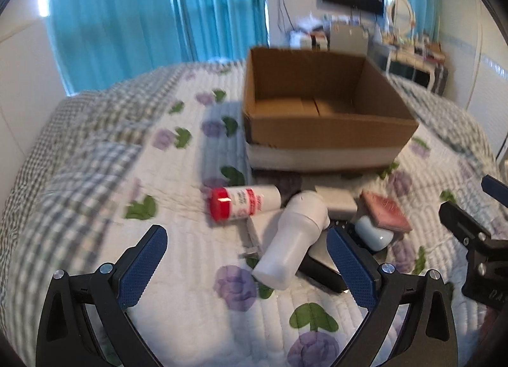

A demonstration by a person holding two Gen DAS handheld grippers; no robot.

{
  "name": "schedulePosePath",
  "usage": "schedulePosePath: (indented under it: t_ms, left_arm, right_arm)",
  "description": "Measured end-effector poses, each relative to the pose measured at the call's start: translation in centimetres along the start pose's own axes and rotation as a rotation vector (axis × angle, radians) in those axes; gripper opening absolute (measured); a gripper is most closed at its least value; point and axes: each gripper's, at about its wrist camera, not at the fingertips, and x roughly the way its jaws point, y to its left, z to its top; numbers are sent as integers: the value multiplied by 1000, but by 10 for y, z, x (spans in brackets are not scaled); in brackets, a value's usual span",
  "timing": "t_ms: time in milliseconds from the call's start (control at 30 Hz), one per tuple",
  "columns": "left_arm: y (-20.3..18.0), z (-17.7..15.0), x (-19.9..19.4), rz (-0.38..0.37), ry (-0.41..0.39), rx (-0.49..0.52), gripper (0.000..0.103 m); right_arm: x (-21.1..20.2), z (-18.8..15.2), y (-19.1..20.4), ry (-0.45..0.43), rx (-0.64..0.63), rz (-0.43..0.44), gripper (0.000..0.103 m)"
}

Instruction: Organize rigid objects

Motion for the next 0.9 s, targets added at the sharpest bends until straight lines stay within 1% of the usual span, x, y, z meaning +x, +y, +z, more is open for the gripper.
schedulePosePath:
  t_ms: [67, 133, 233, 267, 300, 333, 367, 400, 433, 500, 567, 700, 767, 833, 867, 900]
  left_arm:
    - [-8, 1, 18, -6, 38, 25, 99]
    - [-13, 2, 31, -15, 70, 38, 88]
    - [-20, 5, 51, -62, 113, 30, 83]
    - [-22, 4, 54, -78, 122, 33, 83]
    - [-26, 3, 59, -91, 136, 49, 80]
    - [-30, 2, 62, -100, 146, 66, 69]
    - [-35, 0, 65, -113, 163, 86, 61]
    - [-38, -2, 64, -134, 163, 102, 51]
    - [-39, -3, 62, -131, 153, 110, 46]
    - [-38, -3, 57, -137, 149, 114, 46]
    - [-32, -4, 49, -138, 133, 84, 46]
    - [-9, 1, 23, -109, 56, 14, 45]
    - [2, 7, 18, -69, 31, -16, 45]
    - [8, 9, 21, -21, 28, -29, 45]
    - [12, 9, 25, -10, 36, -38, 45]
    - [14, 9, 30, -13, 51, -48, 45]
  right_arm:
    - [13, -4, 1, 28, -2, 13, 103]
    - [25, -7, 2, 57, 0, 26, 103]
    - [38, -9, 0, 85, 15, 47, 103]
    - [42, -10, -1, 94, 22, 51, 103]
    - [44, -10, -1, 103, 27, 53, 103]
    - [49, -11, -1, 119, 33, 51, 103]
    - [52, -11, -1, 134, 34, 47, 103]
    - [54, -13, -1, 147, 33, 41, 103]
    - [57, -13, 0, 160, 33, 40, 103]
    - [60, -15, 1, 183, 35, 39, 103]
    - [62, -17, 3, 197, 35, 34, 103]
    - [63, -22, 14, 227, 39, 36, 103]
    - [65, -24, 20, 245, 48, 35, 103]
    - [71, -24, 26, 258, 81, 42, 103]
    - [75, -25, 28, 267, 105, 51, 102]
    - [82, -25, 31, 283, 138, 64, 99]
